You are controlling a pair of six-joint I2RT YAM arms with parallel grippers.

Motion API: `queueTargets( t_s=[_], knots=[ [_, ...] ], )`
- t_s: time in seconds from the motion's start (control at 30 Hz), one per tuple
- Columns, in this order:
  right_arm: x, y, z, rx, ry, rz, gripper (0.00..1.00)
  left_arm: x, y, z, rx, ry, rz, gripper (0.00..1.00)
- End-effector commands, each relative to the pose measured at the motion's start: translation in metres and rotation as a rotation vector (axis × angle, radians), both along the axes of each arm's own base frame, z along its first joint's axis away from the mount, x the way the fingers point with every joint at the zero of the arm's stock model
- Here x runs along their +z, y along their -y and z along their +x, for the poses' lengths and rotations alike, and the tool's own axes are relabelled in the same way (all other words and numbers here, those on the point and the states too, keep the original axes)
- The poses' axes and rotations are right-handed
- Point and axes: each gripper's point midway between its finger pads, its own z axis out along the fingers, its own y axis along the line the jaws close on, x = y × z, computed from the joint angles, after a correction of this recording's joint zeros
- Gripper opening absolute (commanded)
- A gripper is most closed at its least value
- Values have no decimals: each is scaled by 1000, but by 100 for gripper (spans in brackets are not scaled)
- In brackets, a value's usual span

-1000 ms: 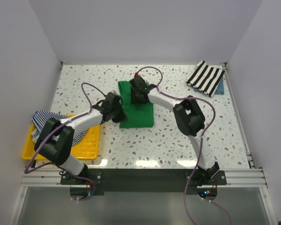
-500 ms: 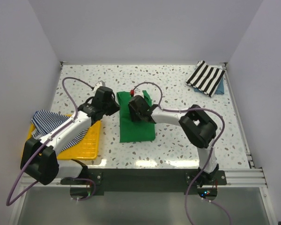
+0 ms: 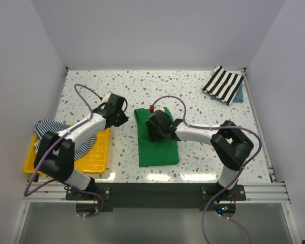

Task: Fold and stack the tank tops
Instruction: Fold the tank top

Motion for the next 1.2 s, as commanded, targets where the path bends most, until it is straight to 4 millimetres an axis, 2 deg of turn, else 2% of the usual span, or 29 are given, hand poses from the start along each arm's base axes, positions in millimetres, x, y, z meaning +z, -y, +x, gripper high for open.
queueTargets(
  t_s=[0.0,0.03,0.07,0.13,0.17,0.23,0.27,0.33,0.47,0.53,0.57,0.8,0.97,1.1,1.17],
  knots=[
    [43,-9,13,-37,30,61,67,-8,-1,27,48,6,-13,21],
    [49,-10,18,-51,39,69,67,-12,0,32,51,5,-15,18],
    [61,-13,29,-73,55,102,66,-25,1,34,52,-28,-21,17],
    [67,-14,40,-96,64,115,65,-28,6,46,45,-25,-35,14],
    [77,-19,49,-99,84,132,64,-38,6,49,47,-46,-31,14],
    [81,-15,65,-135,94,121,62,-36,13,62,34,-28,-48,14],
    [80,-11,70,-152,95,118,60,-44,14,65,35,-43,-44,14],
    [77,2,86,-202,76,133,55,-43,20,76,26,-23,-59,14],
    [77,5,110,-213,67,172,49,-58,28,86,17,-43,-67,14],
    [83,0,118,-205,76,173,42,-57,33,92,10,-31,-86,14],
    [76,-1,120,-207,65,155,40,-58,35,93,4,-32,-93,14],
    [63,21,139,-274,75,63,40,-36,46,102,-23,20,-141,13],
    [68,51,152,-315,141,-64,43,-34,54,106,-52,22,-160,13],
    [73,57,155,-283,170,-95,49,-29,61,110,-68,39,-172,13],
    [69,58,155,-259,154,-111,52,-27,66,111,-79,43,-177,12]
  ],
)
